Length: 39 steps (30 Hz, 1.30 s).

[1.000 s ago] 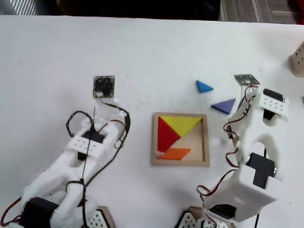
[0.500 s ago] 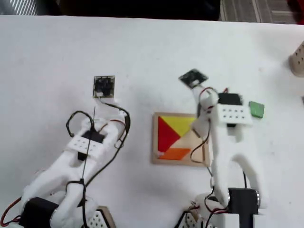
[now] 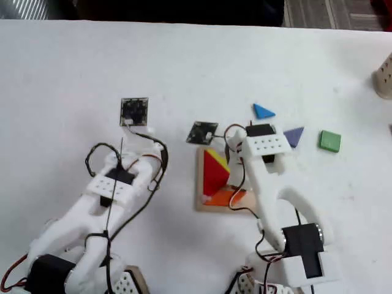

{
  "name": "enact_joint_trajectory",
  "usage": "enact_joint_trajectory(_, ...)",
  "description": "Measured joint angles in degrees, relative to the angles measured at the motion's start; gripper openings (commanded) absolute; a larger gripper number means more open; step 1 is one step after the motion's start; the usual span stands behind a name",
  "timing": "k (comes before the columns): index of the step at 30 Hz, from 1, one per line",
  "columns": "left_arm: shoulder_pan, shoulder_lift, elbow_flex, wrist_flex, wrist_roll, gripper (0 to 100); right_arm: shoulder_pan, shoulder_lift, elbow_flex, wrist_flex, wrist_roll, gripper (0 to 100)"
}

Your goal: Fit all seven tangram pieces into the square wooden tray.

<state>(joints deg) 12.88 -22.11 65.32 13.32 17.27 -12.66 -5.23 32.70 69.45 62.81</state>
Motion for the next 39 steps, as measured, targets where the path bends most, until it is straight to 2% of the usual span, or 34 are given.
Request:
enact_joint_trajectory(9, 0.0, 0.0, 0.0, 0.0, 0.0, 2, -1.4, 0.0, 0.0, 2.7, 0.4, 15.5)
enact_joint_trajectory(12, 0.0, 0.0, 0.0, 0.0, 0.0, 2, -1.6, 0.0, 0.0, 2.9, -3.3, 15.2)
enact_joint_trajectory(15, 0.0, 0.0, 0.0, 0.0, 0.0, 2, -0.9, -0.1, -2.0, 2.9, -10.8, 15.2)
enact_joint_trajectory(19, 0.0, 0.0, 0.0, 0.0, 0.0, 2, 3.7, -0.6, -5.9, 2.8, -28.7, 14.3)
enact_joint_trajectory(21, 0.0, 0.0, 0.0, 0.0, 0.0, 2, 5.3, -0.6, -5.9, 2.8, -37.4, 9.1)
enact_joint_trajectory(23, 0.0, 0.0, 0.0, 0.0, 0.0, 2, 6.2, -0.6, -4.9, 2.5, -41.1, 1.5)
enact_joint_trajectory(31, 0.0, 0.0, 0.0, 0.0, 0.0, 2, 7.8, 4.7, 3.0, -11.3, -43.3, 1.8)
enact_joint_trajectory(39, 0.0, 0.0, 0.0, 0.0, 0.0, 2, 6.2, 5.0, 3.4, -10.6, -43.3, 1.8)
